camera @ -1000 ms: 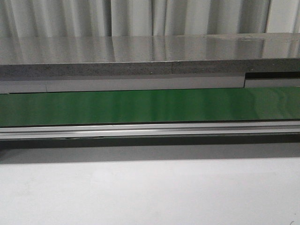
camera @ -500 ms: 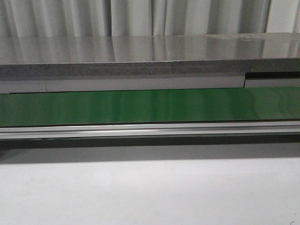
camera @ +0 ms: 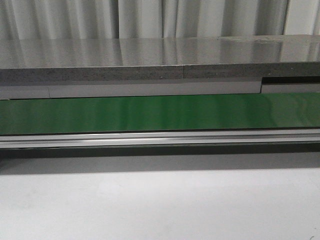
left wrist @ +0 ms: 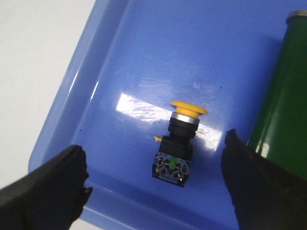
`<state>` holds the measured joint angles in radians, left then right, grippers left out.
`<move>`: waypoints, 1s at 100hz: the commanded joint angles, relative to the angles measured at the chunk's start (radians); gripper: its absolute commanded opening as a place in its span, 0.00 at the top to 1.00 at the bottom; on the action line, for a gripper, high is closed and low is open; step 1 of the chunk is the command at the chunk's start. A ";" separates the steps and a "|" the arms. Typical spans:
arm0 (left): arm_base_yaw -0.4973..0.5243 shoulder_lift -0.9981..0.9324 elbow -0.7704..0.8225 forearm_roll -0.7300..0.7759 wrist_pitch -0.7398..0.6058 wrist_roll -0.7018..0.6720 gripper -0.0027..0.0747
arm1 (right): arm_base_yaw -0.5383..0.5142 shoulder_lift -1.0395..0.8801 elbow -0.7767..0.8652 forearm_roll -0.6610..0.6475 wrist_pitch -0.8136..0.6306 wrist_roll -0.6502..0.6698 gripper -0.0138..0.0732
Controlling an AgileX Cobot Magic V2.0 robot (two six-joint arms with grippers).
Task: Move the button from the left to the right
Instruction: 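Lower the left gripper and grasp the yellow-capped button's black body, then lift the button and set it on the near end of the belt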
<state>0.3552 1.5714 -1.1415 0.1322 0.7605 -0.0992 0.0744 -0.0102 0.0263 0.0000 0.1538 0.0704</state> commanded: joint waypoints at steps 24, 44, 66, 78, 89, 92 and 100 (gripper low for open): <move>0.004 0.124 -0.087 -0.007 -0.040 0.015 0.24 | 0.003 -0.015 -0.016 0.000 -0.087 0.001 0.92; 0.004 0.187 -0.092 -0.012 -0.040 0.018 0.24 | 0.003 -0.015 -0.016 0.000 -0.087 0.001 0.92; 0.004 0.250 -0.092 -0.030 -0.038 0.034 0.24 | 0.003 -0.015 -0.016 0.000 -0.087 0.001 0.92; 0.004 0.284 -0.092 -0.067 -0.040 0.067 0.25 | 0.003 -0.015 -0.016 0.000 -0.087 0.001 0.92; 0.004 0.314 -0.092 -0.070 -0.042 0.067 0.25 | 0.003 -0.015 -0.016 0.000 -0.087 0.001 0.92; 0.004 0.323 -0.092 -0.070 -0.042 0.067 0.25 | 0.003 -0.015 -0.016 0.000 -0.087 0.001 0.92; 0.004 0.346 -0.092 -0.070 -0.042 0.067 0.25 | 0.003 -0.015 -0.016 0.000 -0.088 0.001 0.92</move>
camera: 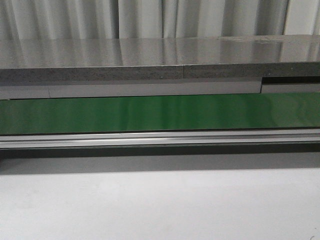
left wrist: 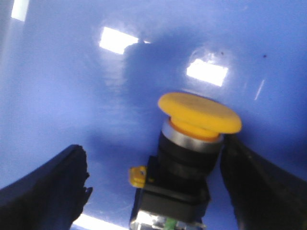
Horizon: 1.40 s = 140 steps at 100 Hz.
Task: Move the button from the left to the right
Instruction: 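Lift the button and set it on the near end of the belt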
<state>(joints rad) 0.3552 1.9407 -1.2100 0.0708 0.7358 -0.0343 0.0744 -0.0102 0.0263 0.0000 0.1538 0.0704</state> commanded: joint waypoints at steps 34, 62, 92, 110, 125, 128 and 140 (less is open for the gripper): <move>0.004 0.007 -0.029 -0.009 -0.016 0.002 0.79 | 0.003 -0.015 -0.016 0.000 -0.088 0.001 0.92; 0.004 -0.052 -0.060 -0.005 0.008 0.002 0.99 | 0.003 -0.015 -0.016 0.000 -0.088 0.001 0.92; -0.009 -0.247 -0.102 -0.047 0.011 0.003 0.99 | 0.003 -0.015 -0.016 0.000 -0.088 0.001 0.92; -0.099 -0.310 -0.102 -0.054 0.013 0.004 0.99 | 0.003 -0.015 -0.016 0.000 -0.088 0.001 0.92; -0.206 -0.308 -0.102 -0.054 0.018 0.034 0.99 | 0.003 -0.015 -0.016 0.000 -0.088 0.001 0.92; -0.228 -0.306 -0.102 -0.045 0.013 0.040 0.99 | 0.003 -0.015 -0.016 0.000 -0.088 0.001 0.92; -0.270 -0.294 -0.102 -0.035 -0.012 0.034 0.99 | 0.003 -0.015 -0.016 0.000 -0.088 0.001 0.92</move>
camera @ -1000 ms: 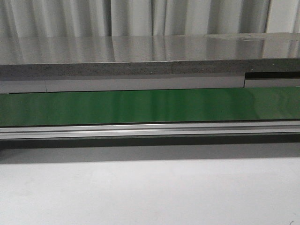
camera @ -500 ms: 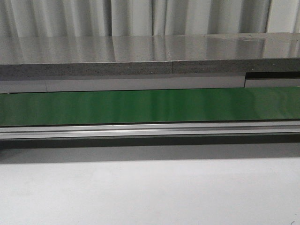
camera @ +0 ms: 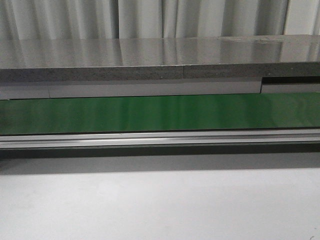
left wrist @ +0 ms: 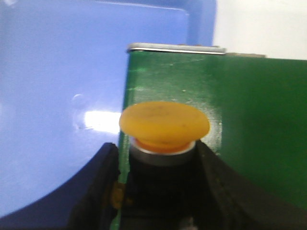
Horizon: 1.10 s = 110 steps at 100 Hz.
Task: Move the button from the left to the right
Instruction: 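Lift the button and set it on the near end of the belt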
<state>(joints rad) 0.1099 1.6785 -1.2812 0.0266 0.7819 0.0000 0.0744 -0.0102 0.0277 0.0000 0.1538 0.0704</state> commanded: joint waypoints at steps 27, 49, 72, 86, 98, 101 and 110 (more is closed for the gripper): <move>-0.034 0.035 -0.030 0.005 -0.024 0.000 0.94 | 0.003 -0.015 -0.017 0.000 -0.088 0.001 0.92; -0.035 0.044 -0.030 -0.005 -0.009 0.005 0.34 | 0.003 -0.015 -0.017 0.000 -0.088 0.001 0.92; -0.039 0.014 -0.030 -0.014 0.008 0.005 0.13 | 0.003 -0.015 -0.017 0.000 -0.088 0.001 0.92; -0.064 -0.051 -0.030 -0.016 0.014 0.012 0.14 | 0.003 -0.015 -0.017 0.000 -0.088 0.001 0.92; -0.096 -0.134 -0.028 -0.016 0.012 0.012 0.14 | 0.003 -0.015 -0.017 0.000 -0.088 0.001 0.92; -0.103 -0.155 -0.028 -0.016 0.008 0.012 0.14 | 0.003 -0.015 -0.017 0.000 -0.088 0.001 0.92; -0.128 -0.217 -0.028 -0.016 -0.006 0.012 0.14 | 0.003 -0.015 -0.017 0.000 -0.088 0.001 0.92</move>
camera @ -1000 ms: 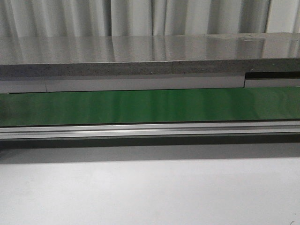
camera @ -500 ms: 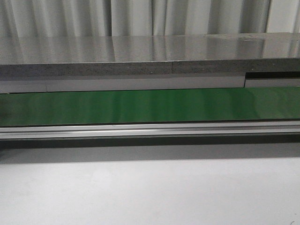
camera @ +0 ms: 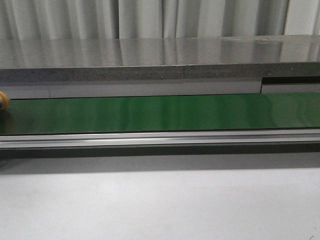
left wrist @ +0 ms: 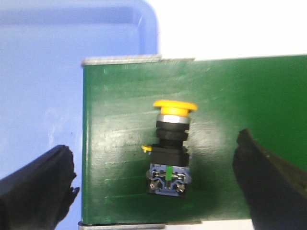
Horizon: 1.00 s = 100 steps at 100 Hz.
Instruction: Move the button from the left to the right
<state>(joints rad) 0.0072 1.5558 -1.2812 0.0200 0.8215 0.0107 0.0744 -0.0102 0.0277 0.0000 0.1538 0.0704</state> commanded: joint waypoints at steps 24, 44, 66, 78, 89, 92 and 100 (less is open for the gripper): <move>-0.075 -0.304 0.055 -0.009 -0.154 0.002 0.14 | 0.003 -0.015 -0.017 0.000 -0.088 0.001 0.92; -0.086 -0.538 0.308 -0.013 -0.403 0.002 0.14 | 0.003 -0.015 -0.017 0.000 -0.088 0.001 0.92; -0.086 -0.842 0.640 -0.013 -0.669 0.002 0.14 | 0.003 -0.015 -0.017 0.000 -0.088 0.001 0.92; -0.086 -0.994 0.805 -0.013 -0.747 0.002 0.14 | 0.003 -0.015 -0.017 0.000 -0.088 0.001 0.92; -0.086 -1.123 0.931 -0.020 -0.781 0.002 0.14 | 0.003 -0.015 -0.017 0.000 -0.088 0.001 0.92; -0.086 -1.152 0.958 -0.020 -0.788 0.002 0.14 | 0.003 -0.015 -0.017 0.000 -0.088 0.001 0.92; -0.086 -1.221 1.019 -0.013 -0.788 0.002 0.14 | 0.003 -0.015 -0.017 0.000 -0.088 0.001 0.92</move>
<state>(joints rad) -0.0716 0.3952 -0.2905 0.0121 0.1377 0.0107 0.0744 -0.0102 0.0277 0.0000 0.1522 0.0704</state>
